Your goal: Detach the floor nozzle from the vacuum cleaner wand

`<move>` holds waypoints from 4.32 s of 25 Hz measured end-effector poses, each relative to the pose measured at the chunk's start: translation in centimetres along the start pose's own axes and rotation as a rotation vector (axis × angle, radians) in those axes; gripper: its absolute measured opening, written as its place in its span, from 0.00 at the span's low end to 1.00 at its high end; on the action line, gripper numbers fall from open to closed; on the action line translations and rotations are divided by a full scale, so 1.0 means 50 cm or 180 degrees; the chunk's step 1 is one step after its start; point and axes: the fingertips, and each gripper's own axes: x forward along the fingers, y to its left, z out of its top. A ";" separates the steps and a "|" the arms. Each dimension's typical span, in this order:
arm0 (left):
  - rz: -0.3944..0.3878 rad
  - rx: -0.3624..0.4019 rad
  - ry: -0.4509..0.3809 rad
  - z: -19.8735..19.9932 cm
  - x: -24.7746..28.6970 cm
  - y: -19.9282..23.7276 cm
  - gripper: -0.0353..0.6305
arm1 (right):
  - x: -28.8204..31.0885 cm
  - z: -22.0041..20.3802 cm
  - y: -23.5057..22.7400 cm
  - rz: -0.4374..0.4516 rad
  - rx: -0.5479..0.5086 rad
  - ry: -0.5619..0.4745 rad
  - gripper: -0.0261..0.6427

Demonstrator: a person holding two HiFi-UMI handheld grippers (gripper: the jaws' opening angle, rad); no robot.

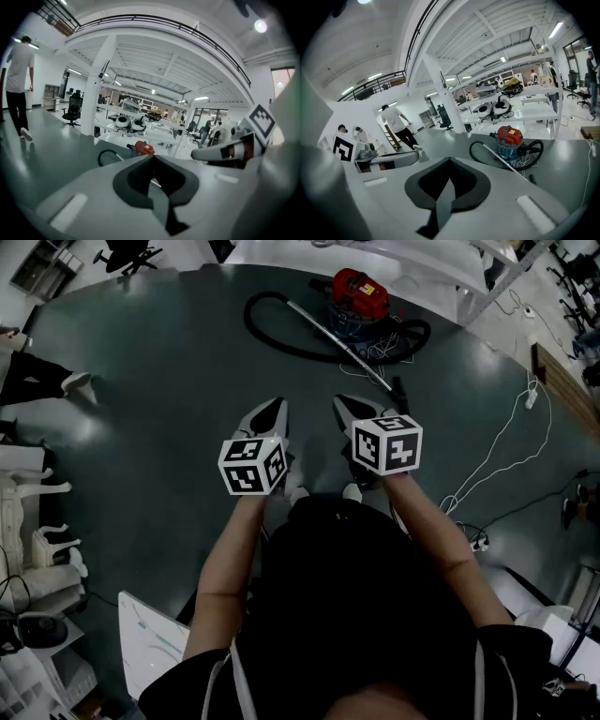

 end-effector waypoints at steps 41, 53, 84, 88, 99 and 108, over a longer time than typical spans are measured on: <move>-0.0227 -0.0472 0.0193 -0.009 0.006 0.286 0.07 | 0.233 0.026 0.113 0.0063 0.0502 0.0162 0.03; -0.0006 -0.0473 0.0247 0.055 0.113 0.389 0.07 | 0.402 0.106 0.077 0.0271 0.0622 0.0277 0.03; 0.0116 -0.0581 0.0431 0.224 0.431 0.615 0.07 | 0.709 0.292 -0.059 0.0277 0.0657 0.0555 0.03; -0.0133 -0.0525 0.0484 0.249 0.479 0.652 0.07 | 0.760 0.315 -0.068 0.0060 0.0768 0.0544 0.03; -0.1053 -0.0496 0.0500 0.349 0.532 0.822 0.06 | 0.954 0.390 0.012 -0.0259 0.0987 0.0499 0.03; -0.1134 -0.0358 0.0831 0.354 0.589 0.926 0.06 | 1.018 0.406 0.019 -0.0600 0.1216 0.0431 0.03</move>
